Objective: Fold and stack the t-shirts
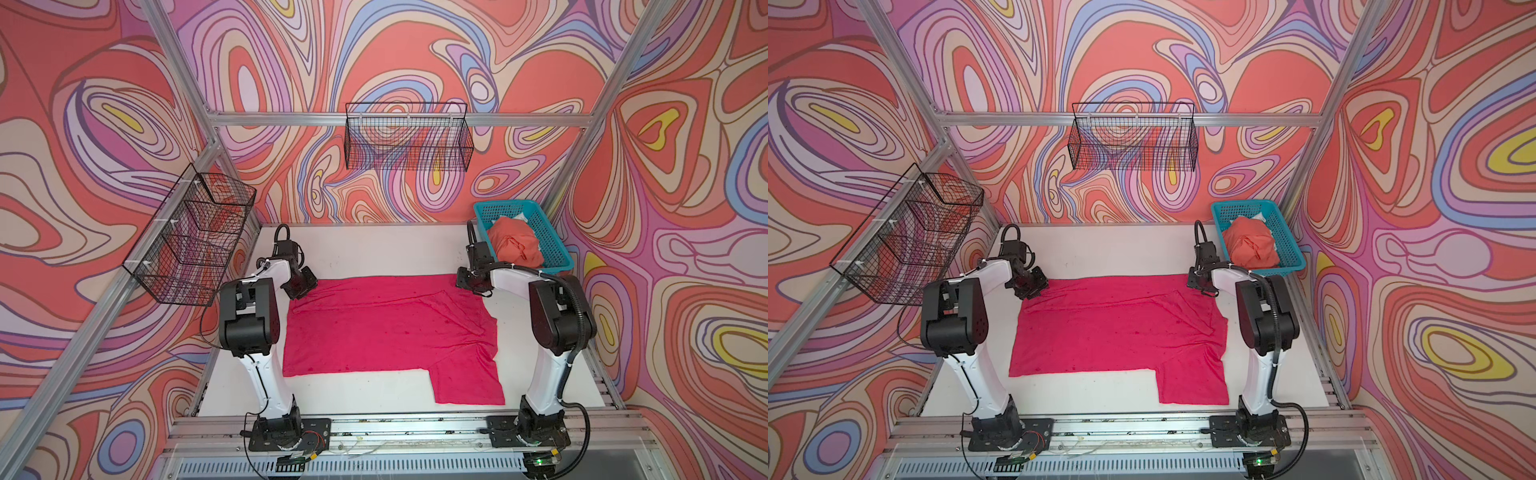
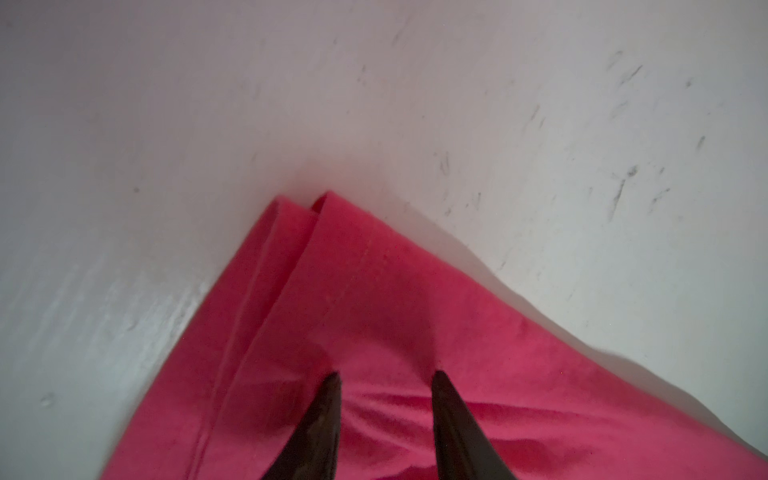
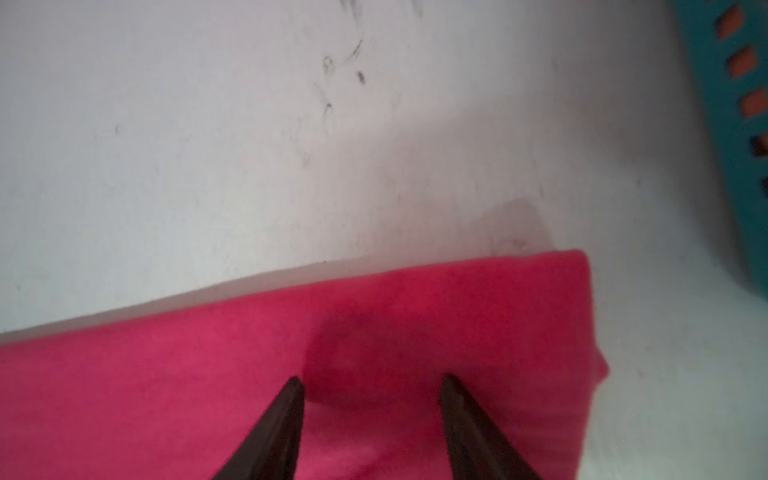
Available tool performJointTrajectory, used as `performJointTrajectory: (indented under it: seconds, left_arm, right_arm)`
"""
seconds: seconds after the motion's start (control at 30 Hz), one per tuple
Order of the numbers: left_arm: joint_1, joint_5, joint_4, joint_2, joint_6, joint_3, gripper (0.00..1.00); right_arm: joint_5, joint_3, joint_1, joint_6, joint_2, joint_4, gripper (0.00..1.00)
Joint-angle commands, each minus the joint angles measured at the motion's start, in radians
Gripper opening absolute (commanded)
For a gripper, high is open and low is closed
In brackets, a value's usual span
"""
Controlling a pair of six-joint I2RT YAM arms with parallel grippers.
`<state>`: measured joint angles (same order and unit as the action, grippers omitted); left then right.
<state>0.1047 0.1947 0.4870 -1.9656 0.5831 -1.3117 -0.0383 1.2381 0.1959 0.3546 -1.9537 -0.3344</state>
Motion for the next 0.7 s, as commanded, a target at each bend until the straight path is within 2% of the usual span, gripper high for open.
performJointTrajectory:
  seconds: [0.0,0.23,0.33,0.43,0.67]
  left_arm:
    - [-0.008,-0.037,0.071,-0.038,-0.012,0.02,0.4]
    - [-0.01,-0.038,0.072,-0.026,-0.015,0.022,0.4]
    - [-0.01,-0.035,0.071,-0.028,-0.015,0.02,0.4]
    - [-0.011,-0.031,0.068,-0.03,-0.014,0.023,0.4]
    - [-0.011,-0.031,0.071,-0.032,-0.014,0.023,0.4]
  right_arm:
    - [-0.012,0.006,0.042,-0.014,0.062,-0.074,0.59]
    - [0.03,-0.002,0.083,-0.003,0.108,-0.111,0.61]
    - [0.097,-0.014,0.088,0.009,0.096,-0.097,0.61]
    - [0.14,-0.017,0.094,0.009,0.068,-0.083,0.59]
    - [0.14,0.023,0.117,-0.015,0.008,-0.09,0.49]
